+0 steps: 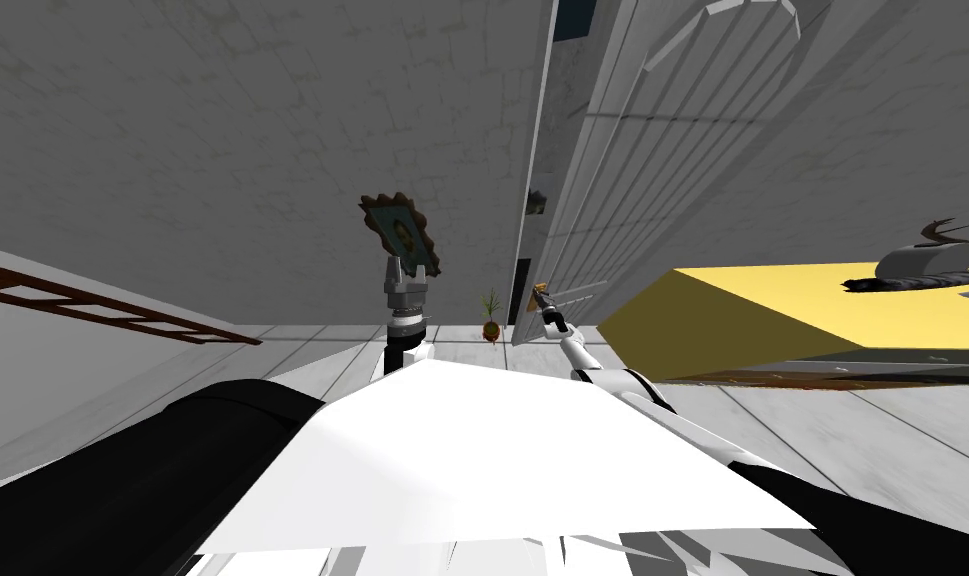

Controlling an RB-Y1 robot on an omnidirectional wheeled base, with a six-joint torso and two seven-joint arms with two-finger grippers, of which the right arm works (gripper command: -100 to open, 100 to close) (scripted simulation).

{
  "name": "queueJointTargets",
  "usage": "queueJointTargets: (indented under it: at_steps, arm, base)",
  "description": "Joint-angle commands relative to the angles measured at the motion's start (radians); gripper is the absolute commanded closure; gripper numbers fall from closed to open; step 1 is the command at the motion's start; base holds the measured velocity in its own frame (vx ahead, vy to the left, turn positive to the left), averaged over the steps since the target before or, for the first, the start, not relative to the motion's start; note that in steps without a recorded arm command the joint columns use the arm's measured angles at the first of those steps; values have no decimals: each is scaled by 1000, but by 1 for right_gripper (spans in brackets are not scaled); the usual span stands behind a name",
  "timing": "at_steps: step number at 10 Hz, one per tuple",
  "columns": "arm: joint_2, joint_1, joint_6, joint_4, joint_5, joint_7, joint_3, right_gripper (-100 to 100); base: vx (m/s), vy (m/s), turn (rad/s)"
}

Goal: Pull the door open

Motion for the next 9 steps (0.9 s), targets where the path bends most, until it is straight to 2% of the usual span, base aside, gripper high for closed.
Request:
queueJointTargets:
  at_steps: [1,3,4,5,7,9]
  arm:
    - [31,12,5,-2,3,-8,21,100]
    - [31,12,5,-2,3,-8,21,100]
    - [31,12,5,23,3,-8,21,100]
    - [29,13,5,-2,-6,-43,21,100]
    - [28,13,5,-2,-11,-61,21,100]
    - [25,14,5,-3,-26,-116,22,100]
  base:
    - [-23,2,1]
    - [5,-1,-6]
    - [-5,5,19]
    - [-43,13,84]
    - [-72,4,58]
    - [-76,14,102]
